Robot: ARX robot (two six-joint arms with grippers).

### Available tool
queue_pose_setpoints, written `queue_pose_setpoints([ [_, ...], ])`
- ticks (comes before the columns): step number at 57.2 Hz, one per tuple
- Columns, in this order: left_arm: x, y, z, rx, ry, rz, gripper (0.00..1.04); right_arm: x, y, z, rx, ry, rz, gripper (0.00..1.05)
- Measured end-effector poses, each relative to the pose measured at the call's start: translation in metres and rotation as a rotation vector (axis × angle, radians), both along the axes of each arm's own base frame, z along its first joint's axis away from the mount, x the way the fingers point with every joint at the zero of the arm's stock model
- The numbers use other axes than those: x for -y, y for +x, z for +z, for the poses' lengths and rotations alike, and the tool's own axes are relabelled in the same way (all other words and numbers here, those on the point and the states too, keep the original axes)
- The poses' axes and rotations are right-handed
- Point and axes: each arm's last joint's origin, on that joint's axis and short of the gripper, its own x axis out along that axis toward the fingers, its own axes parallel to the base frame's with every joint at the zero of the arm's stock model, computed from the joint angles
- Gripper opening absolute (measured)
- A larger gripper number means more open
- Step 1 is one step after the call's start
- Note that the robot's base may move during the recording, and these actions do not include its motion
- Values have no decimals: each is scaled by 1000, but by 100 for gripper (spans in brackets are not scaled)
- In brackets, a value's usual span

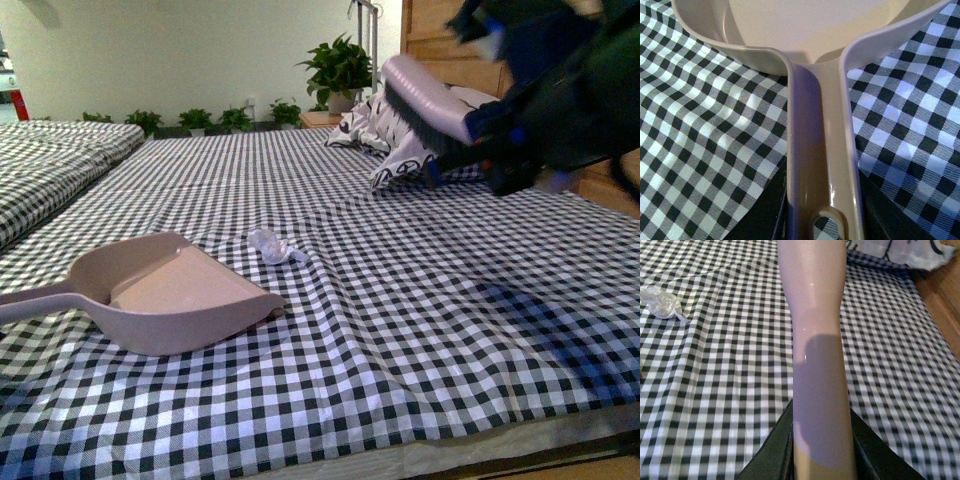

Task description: Clean up trash

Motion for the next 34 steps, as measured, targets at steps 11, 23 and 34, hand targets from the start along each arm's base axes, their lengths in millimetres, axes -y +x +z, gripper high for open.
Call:
queue_pose_setpoints([
  [11,0,0,0,1,1,-1,28,-32,52,-36,-20,-141,26,20],
  [23,0,0,0,1,1,-2,28,-48,82,-58,-12,-251,25,20],
  [34,0,0,0,1,2,-2,28,-55,97,-72,-33,-317,17,20],
])
